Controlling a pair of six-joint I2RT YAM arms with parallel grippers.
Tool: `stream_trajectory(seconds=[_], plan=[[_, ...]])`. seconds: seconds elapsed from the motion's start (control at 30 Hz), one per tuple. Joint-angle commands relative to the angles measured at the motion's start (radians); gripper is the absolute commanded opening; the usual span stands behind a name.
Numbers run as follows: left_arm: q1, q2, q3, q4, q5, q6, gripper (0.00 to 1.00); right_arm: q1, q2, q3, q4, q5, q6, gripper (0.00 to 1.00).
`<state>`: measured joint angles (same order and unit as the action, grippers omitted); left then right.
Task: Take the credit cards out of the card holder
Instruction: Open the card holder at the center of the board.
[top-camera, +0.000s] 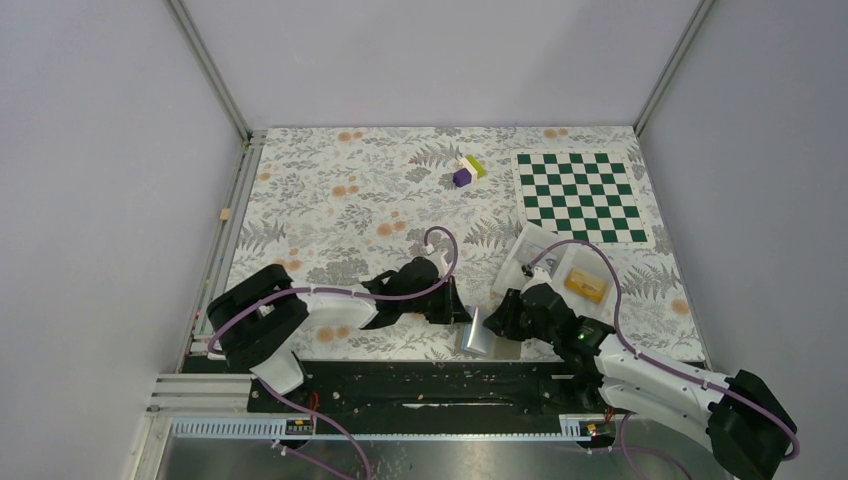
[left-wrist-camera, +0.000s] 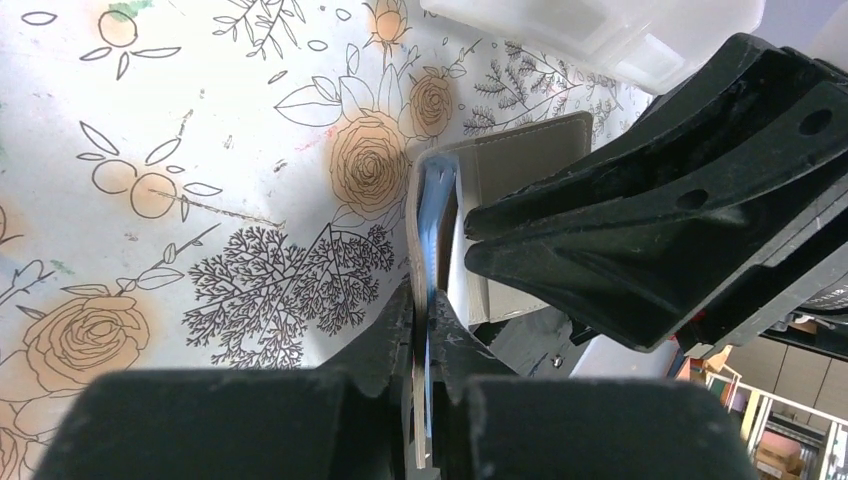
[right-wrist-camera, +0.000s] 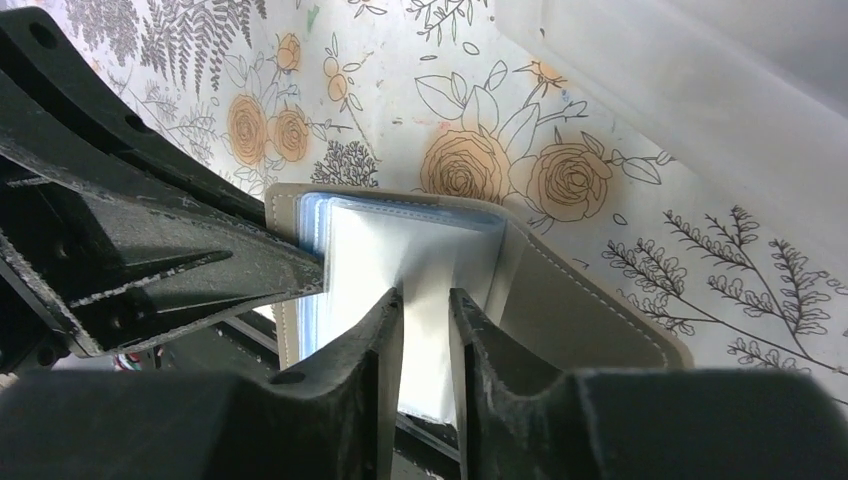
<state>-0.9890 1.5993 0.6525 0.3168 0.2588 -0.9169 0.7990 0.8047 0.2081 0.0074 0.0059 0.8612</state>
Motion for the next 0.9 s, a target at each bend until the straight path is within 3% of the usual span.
stream_trajectory(seconds=[0.0,0.1,0.27,0.47,0.87], plan=[[0.004,-0.06,0.0,0.021,-0.023,-0.021,0.0,-0.003,-0.034,0.057,-0.061,0.002,0.0,0.38],[0.002,-0.108,-0.001,-0.054,-0.058,-0.035,0.0,-0.003,-0.075,0.089,-0.099,0.009,0.018,0.58],[-0.006,-0.187,-0.015,-0.142,-0.145,-0.052,0.0,-0.003,-0.059,0.167,-0.154,0.028,0.011,0.7],[-0.026,-0.241,-0.019,-0.207,-0.234,-0.074,0.0,0.039,0.041,0.244,-0.162,0.052,0.021,0.75],[-0.033,-0.267,-0.003,-0.238,-0.254,-0.07,0.0,0.085,0.211,0.326,-0.161,0.134,0.021,0.72]])
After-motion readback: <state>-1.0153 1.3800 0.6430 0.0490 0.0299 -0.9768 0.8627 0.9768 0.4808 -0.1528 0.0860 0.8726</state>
